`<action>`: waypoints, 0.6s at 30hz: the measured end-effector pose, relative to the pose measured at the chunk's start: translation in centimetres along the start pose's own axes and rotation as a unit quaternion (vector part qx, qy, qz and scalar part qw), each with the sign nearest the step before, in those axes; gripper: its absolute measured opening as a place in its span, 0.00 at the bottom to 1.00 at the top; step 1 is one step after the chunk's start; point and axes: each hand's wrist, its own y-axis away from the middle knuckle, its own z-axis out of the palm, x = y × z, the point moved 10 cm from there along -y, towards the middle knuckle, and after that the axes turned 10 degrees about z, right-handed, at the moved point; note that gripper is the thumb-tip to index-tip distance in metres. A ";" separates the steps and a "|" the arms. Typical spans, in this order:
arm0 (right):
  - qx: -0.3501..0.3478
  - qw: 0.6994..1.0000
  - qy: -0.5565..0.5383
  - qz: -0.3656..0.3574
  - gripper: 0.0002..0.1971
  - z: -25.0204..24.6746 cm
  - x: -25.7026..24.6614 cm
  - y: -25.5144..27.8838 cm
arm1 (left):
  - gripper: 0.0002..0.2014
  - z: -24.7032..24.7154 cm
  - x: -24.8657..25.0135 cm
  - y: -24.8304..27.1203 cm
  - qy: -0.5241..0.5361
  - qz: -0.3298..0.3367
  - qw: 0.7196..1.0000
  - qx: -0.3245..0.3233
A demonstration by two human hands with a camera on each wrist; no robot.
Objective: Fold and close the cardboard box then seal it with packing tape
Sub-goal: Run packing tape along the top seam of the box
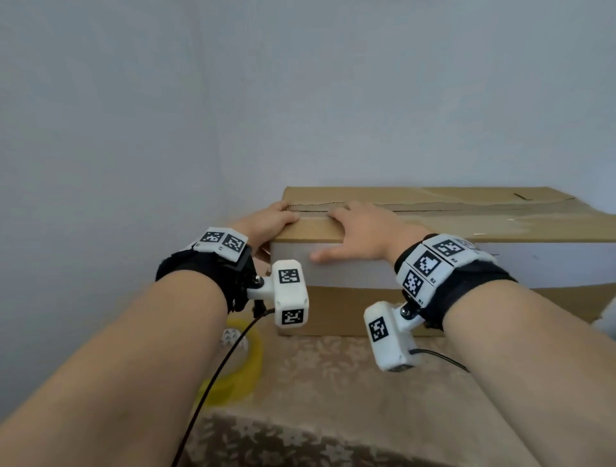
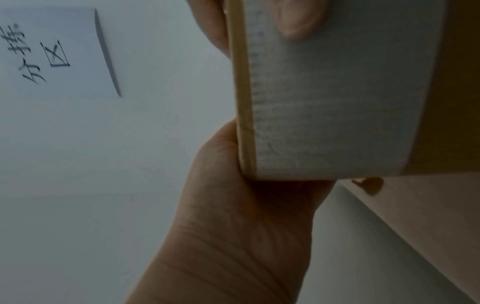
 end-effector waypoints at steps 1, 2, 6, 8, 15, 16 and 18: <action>0.008 1.000 0.009 -0.008 0.48 0.1 -0.1 0.4 | 0.21 0.1 0.0 0.6 0.003 0.002 1.000 0.006; 0.019 1.000 0.009 -0.014 0.47 0.1 -0.3 0.9 | 0.20 0.3 0.1 1.1 0.006 0.008 1.000 0.010; 0.051 0.998 -0.026 -0.033 0.40 -0.8 -0.6 2.8 | 0.06 0.1 1.6 3.6 0.026 0.004 1.000 0.010; 0.037 0.998 -0.038 -0.035 0.42 -1.0 -0.4 3.6 | 0.07 0.0 1.7 4.8 0.009 -0.006 1.000 -0.005; 0.094 0.995 -0.023 -0.030 0.37 -1.5 -1.5 5.5 | 0.23 -1.8 -1.4 8.8 -0.036 0.032 0.998 0.039; 0.122 0.992 -0.025 -0.037 0.34 -1.7 -2.2 6.0 | 0.24 -1.9 -2.9 9.2 -0.081 0.025 0.995 0.044; 0.154 0.986 -0.048 -0.049 0.28 -1.8 -3.8 7.0 | 0.28 -1.2 -6.4 9.7 -0.193 -0.001 0.981 0.000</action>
